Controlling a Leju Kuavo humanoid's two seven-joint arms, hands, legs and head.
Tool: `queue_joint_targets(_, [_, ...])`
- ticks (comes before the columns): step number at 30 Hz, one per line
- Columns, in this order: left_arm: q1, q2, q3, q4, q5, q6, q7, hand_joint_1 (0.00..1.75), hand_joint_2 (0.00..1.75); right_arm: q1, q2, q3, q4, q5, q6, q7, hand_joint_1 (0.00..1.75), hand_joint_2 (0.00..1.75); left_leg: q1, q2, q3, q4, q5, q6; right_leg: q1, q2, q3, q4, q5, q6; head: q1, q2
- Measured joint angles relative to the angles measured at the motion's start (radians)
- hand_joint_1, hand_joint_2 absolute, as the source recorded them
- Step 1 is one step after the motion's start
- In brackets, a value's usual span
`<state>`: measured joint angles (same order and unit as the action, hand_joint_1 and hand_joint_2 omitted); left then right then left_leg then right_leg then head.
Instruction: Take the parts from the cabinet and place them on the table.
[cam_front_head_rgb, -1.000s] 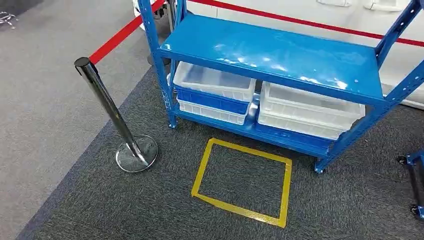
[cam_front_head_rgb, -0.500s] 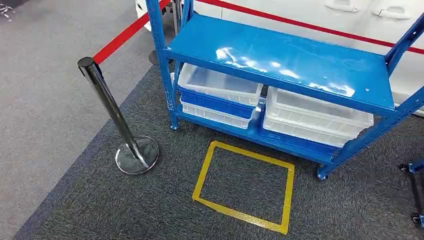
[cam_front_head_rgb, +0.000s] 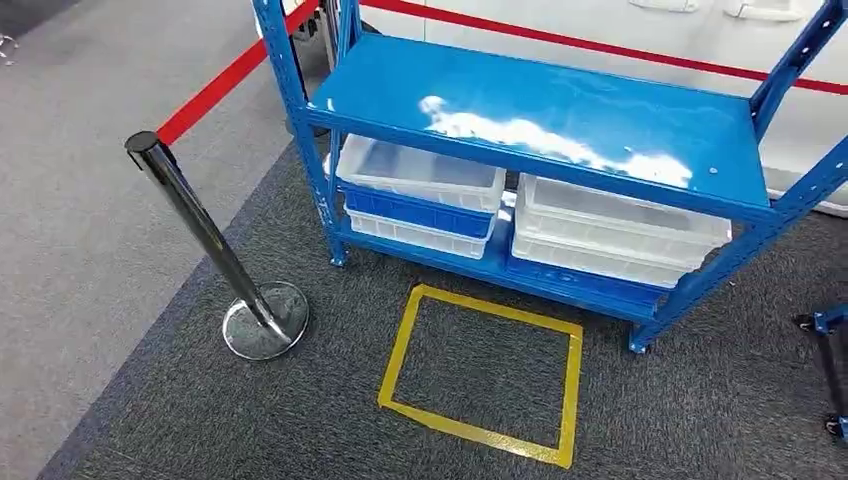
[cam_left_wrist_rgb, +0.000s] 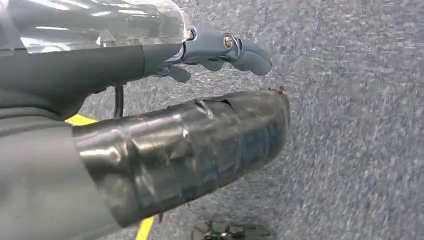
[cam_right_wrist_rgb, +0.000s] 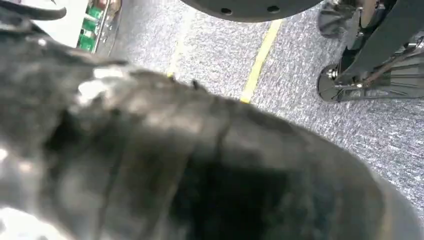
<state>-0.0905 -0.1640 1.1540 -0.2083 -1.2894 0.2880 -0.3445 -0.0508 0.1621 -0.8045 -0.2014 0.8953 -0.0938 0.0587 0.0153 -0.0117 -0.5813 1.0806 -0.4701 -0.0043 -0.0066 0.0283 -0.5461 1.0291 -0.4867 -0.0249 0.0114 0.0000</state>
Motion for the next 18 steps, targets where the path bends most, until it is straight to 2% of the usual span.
queue_joint_targets(1, [0.002,0.001,0.0,0.0,0.0,0.0,0.0,0.0,0.0,0.0,0.001,0.0,0.0,0.0,0.001,0.0,0.0,0.0,-0.002,-0.016,0.016,-0.035,-0.012,0.005,0.005,0.002,-0.004,0.006,-0.005,0.006,0.001,0.0])
queue_joint_targets(4, [-0.001,0.0,0.0,0.0,0.0,0.0,0.0,0.0,0.0,-0.001,0.001,-0.002,0.0,-0.002,0.006,0.0,0.0,0.0,-0.005,-0.011,0.018,-0.047,-0.013,0.014,0.003,0.012,-0.012,0.007,-0.003,0.022,0.001,0.0])
queue_joint_targets(5, [-0.001,0.0,0.0,0.0,0.0,0.0,0.0,0.0,0.0,0.0,0.001,-0.003,0.0,-0.002,0.007,0.0,0.0,0.0,-0.004,-0.007,0.019,-0.052,-0.009,0.022,0.003,0.015,-0.012,0.007,-0.003,0.028,0.001,0.0])
queue_joint_targets(6, [-0.001,-0.002,0.0,0.0,0.0,0.0,0.001,0.0,0.0,0.0,0.001,-0.004,0.0,-0.002,0.006,0.001,0.0,0.0,0.003,0.002,0.023,-0.06,-0.003,0.032,0.0,0.01,-0.011,0.016,-0.012,0.032,0.002,0.0])
queue_joint_targets(7, [-0.001,-0.001,0.0,0.0,0.0,0.001,0.002,0.0,0.0,0.0,0.001,-0.004,0.0,-0.002,0.006,0.001,0.0,0.0,0.003,0.006,0.025,-0.063,-0.003,0.038,0.002,-0.005,-0.023,0.044,-0.034,0.036,0.003,0.0])
queue_joint_targets(8, [0.0,0.0,0.0,0.0,0.0,0.001,0.002,0.0,0.0,-0.001,0.001,-0.005,0.0,-0.002,0.006,0.002,0.0,0.0,0.003,0.01,0.025,-0.064,-0.003,0.043,0.0,-0.013,-0.052,0.103,-0.07,0.041,0.003,0.0])
queue_joint_targets(10, [0.0,0.0,0.0,0.0,0.0,0.002,0.003,0.0,0.0,-0.001,0.001,-0.005,0.0,-0.002,0.006,0.004,0.0,0.0,0.001,0.023,0.024,-0.063,-0.005,0.045,-0.005,-0.016,-0.13,0.256,-0.137,0.05,0.003,0.0])
queue_joint_targets(11, [0.0,0.0,0.0,0.0,0.0,0.002,0.003,0.0,0.0,-0.001,0.001,-0.005,0.0,-0.002,0.006,0.004,0.0,0.0,0.0,0.029,0.025,-0.063,-0.006,0.045,-0.007,-0.017,-0.157,0.307,-0.145,0.052,0.003,0.0])
queue_joint_targets(12, [-0.001,0.0,0.0,0.0,0.0,0.002,0.003,0.0,0.0,0.0,0.001,-0.006,0.0,-0.002,0.007,0.004,0.0,0.0,0.0,0.034,0.027,-0.063,-0.008,0.044,-0.008,-0.018,-0.157,0.301,-0.124,0.053,0.003,0.0])
queue_joint_targets(13, [0.0,-0.001,0.0,0.0,0.0,0.002,0.003,0.0,0.0,0.0,0.001,-0.006,0.0,-0.002,0.008,0.005,0.0,0.0,0.0,0.038,0.03,-0.063,-0.01,0.042,-0.008,-0.02,-0.134,0.251,-0.085,0.052,0.003,0.0])
queue_joint_targets(15, [0.0,-0.002,0.0,0.0,0.0,0.003,0.003,0.0,0.0,0.0,0.001,-0.01,0.0,-0.002,0.009,0.005,0.0,0.0,0.0,0.046,0.04,-0.063,-0.015,0.037,-0.005,-0.038,-0.045,0.069,0.01,0.04,0.003,0.0])
queue_joint_targets(16, [0.0,-0.003,0.0,0.0,0.0,0.003,0.003,0.0,0.0,-0.001,0.001,-0.01,0.0,-0.002,0.009,0.005,0.0,0.0,0.0,0.052,0.042,-0.064,-0.017,0.033,0.002,-0.062,-0.017,0.009,0.01,0.032,0.003,0.0])
queue_joint_targets(17, [-0.001,-0.003,0.0,0.0,0.0,0.003,0.003,0.0,0.0,-0.001,0.001,-0.01,0.0,-0.002,0.009,0.005,0.0,0.0,-0.006,0.057,0.044,-0.062,-0.02,0.026,0.01,-0.063,-0.017,0.0,0.009,0.024,0.003,0.0])
queue_joint_targets(18, [-0.001,-0.003,0.0,0.0,0.0,0.003,0.003,0.0,0.0,-0.004,0.001,-0.01,0.0,-0.002,0.009,0.005,0.0,0.0,-0.004,0.061,0.044,-0.065,-0.019,0.021,0.012,-0.055,-0.019,0.003,0.01,0.022,0.002,0.0])
